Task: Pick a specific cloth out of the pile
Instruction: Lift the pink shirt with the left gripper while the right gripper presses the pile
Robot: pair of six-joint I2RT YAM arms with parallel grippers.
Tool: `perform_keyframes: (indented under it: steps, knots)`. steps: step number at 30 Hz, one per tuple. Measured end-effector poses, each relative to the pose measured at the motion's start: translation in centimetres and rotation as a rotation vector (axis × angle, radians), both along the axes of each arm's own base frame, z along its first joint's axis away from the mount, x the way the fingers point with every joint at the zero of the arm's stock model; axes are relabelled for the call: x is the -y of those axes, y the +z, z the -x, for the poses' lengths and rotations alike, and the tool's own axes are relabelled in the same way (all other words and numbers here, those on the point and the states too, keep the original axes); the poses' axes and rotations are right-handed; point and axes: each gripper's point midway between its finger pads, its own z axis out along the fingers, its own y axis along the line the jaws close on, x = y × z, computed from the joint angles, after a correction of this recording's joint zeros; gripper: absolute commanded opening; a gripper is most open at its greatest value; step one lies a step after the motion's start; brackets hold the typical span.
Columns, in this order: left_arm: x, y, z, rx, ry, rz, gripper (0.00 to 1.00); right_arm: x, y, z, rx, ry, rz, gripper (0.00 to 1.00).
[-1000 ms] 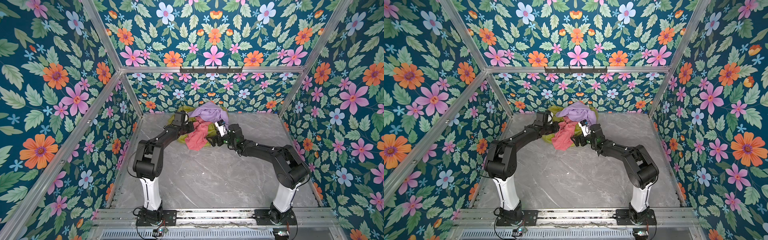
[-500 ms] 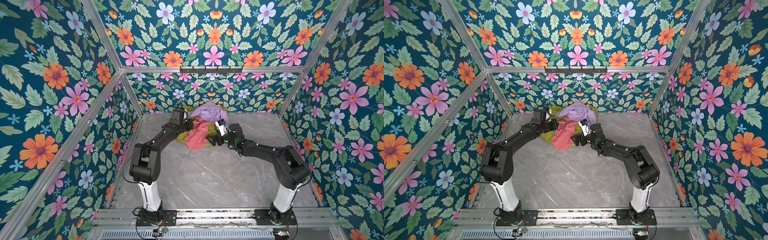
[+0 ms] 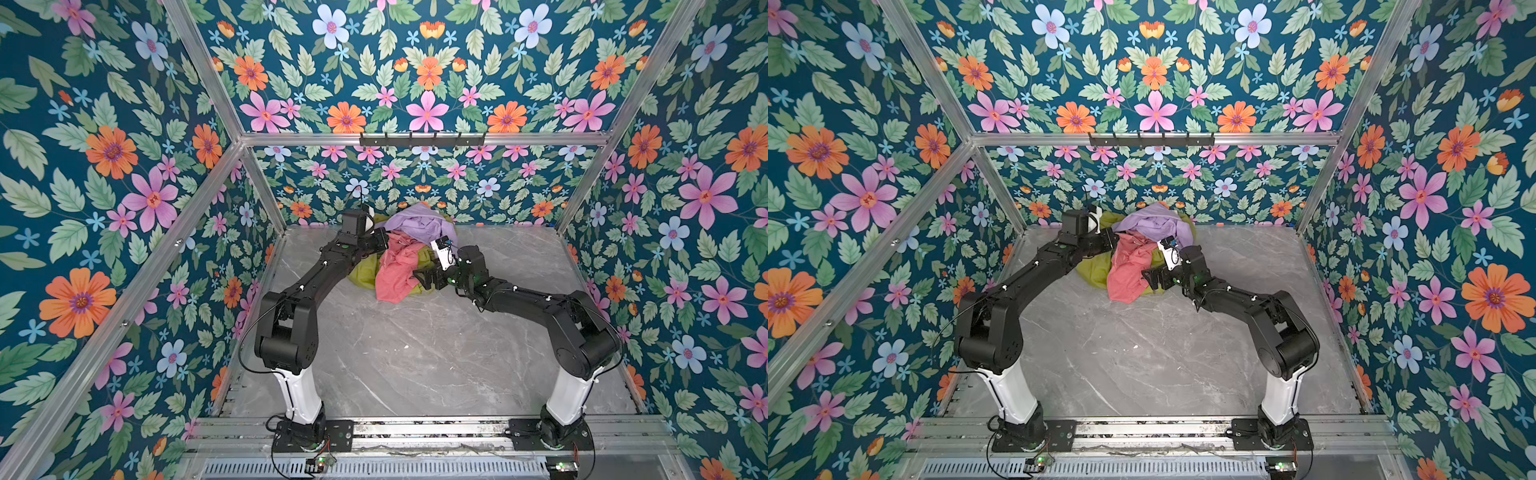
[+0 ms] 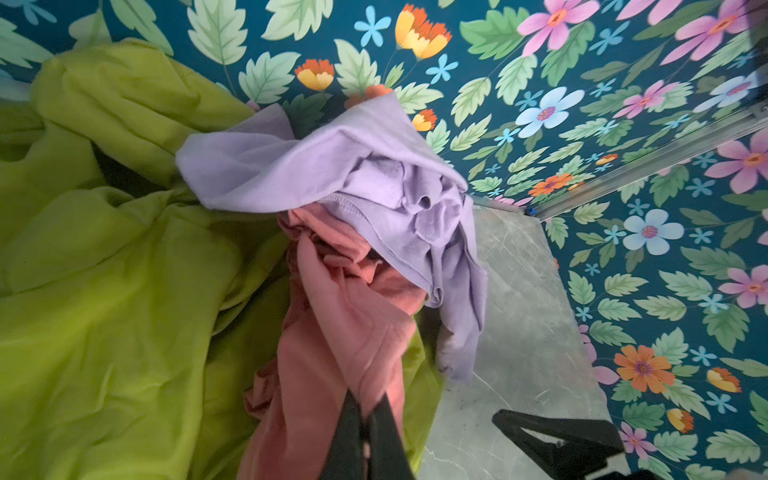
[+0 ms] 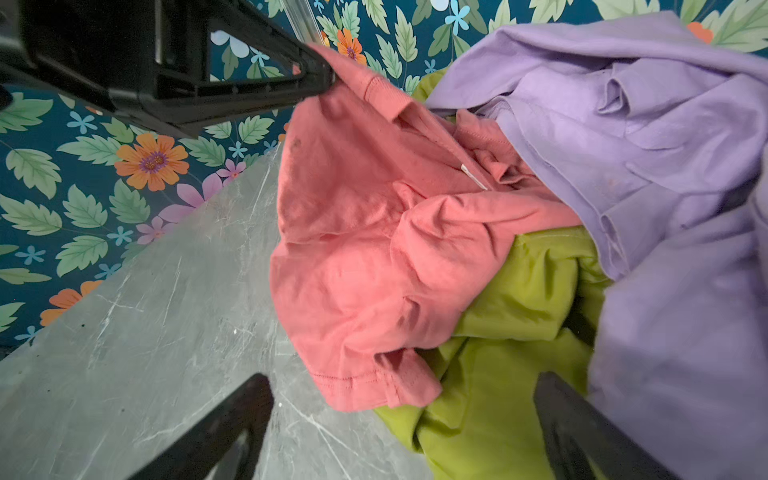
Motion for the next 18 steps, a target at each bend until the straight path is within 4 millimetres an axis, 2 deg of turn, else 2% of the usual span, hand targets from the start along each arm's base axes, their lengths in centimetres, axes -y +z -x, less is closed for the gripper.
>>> perform_keyframes:
  steps: [18]
  knots:
    - [0.2, 6.4, 0.8, 0.130, -0.012, 0.063, 0.00, 0.4, -0.4, -0.2, 0.003, -0.022, 0.009, 0.99]
